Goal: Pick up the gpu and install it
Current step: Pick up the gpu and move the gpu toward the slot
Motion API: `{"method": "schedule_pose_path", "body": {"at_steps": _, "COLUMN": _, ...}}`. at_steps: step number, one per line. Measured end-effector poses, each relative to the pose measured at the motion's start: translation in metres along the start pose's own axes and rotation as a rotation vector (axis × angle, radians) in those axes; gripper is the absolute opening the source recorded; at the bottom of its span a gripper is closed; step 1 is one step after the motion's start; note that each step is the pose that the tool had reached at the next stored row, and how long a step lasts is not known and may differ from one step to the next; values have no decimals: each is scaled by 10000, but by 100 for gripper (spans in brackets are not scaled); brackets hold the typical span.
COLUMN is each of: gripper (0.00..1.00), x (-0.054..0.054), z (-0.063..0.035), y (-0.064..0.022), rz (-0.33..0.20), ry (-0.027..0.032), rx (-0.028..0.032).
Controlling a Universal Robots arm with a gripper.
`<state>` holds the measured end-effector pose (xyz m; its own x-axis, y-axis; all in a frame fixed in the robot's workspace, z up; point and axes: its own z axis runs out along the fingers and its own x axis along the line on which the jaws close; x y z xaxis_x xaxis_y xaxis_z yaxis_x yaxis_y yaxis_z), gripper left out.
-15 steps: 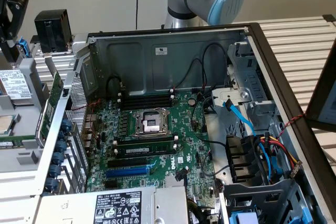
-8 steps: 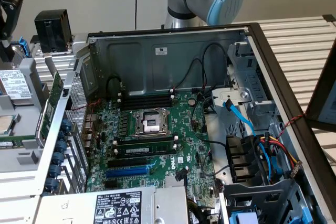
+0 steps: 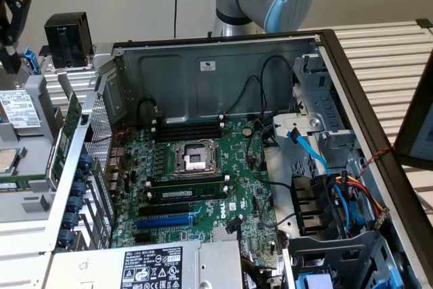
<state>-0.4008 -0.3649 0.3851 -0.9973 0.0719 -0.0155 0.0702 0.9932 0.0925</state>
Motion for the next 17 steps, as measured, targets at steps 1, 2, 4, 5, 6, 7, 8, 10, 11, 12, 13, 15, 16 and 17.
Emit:
{"method": "schedule_pose_path", "body": {"at_steps": 1, "gripper": 11, "x": 14, "z": 8, "y": 10, "rz": 0, "ry": -1, "rx": -1}}
{"method": "schedule_pose_path", "body": {"at_steps": 2, "gripper": 11, "x": 30, "z": 13, "y": 15, "rz": 1, "ry": 3, "rx": 2}}
{"method": "schedule_pose_path", "body": {"at_steps": 4, "gripper": 11, "x": 69, "z": 26, "y": 17, "rz": 1, "ry": 0, "rx": 1}}
{"method": "schedule_pose_path", "body": {"at_steps": 5, "gripper": 11, "x": 83, "z": 28, "y": 16, "rz": 1, "ry": 0, "rx": 1}}
{"method": "schedule_pose_path", "body": {"at_steps": 6, "gripper": 11, "x": 91, "z": 30, "y": 15, "rz": 1, "ry": 1, "rx": 1}}
{"method": "schedule_pose_path", "body": {"at_steps": 7, "gripper": 11, "x": 97, "z": 36, "y": 13, "rz": 0, "ry": 0, "rx": 0}}
{"method": "schedule_pose_path", "body": {"at_steps": 8, "gripper": 11, "x": 103, "z": 44, "y": 13, "rz": 0, "ry": -1, "rx": 2}}
{"method": "schedule_pose_path", "body": {"at_steps": 10, "gripper": 11, "x": 129, "z": 70, "y": 8, "rz": 0, "ry": -6, "rx": 10}}
{"method": "schedule_pose_path", "body": {"at_steps": 11, "gripper": 11, "x": 145, "z": 83, "y": 5, "rz": -1, "ry": -12, "rx": 11}}
{"method": "schedule_pose_path", "body": {"at_steps": 12, "gripper": 11, "x": 159, "z": 93, "y": 4, "rz": -1, "ry": -17, "rx": 10}}
{"method": "schedule_pose_path", "body": {"at_steps": 13, "gripper": 11, "x": 169, "z": 101, "y": 2, "rz": -1, "ry": -19, "rx": 10}}
{"method": "schedule_pose_path", "body": {"at_steps": 15, "gripper": 11, "x": 178, "z": 120, "y": 0, "rz": -3, "ry": -32, "rx": 10}}
{"method": "schedule_pose_path", "body": {"at_steps": 16, "gripper": 11, "x": 182, "z": 129, "y": -1, "rz": -5, "ry": -62, "rx": 8}}
{"method": "schedule_pose_path", "body": {"at_steps": 17, "gripper": 11, "x": 186, "z": 140, "y": -2, "rz": -8, "ry": -102, "rx": 5}}
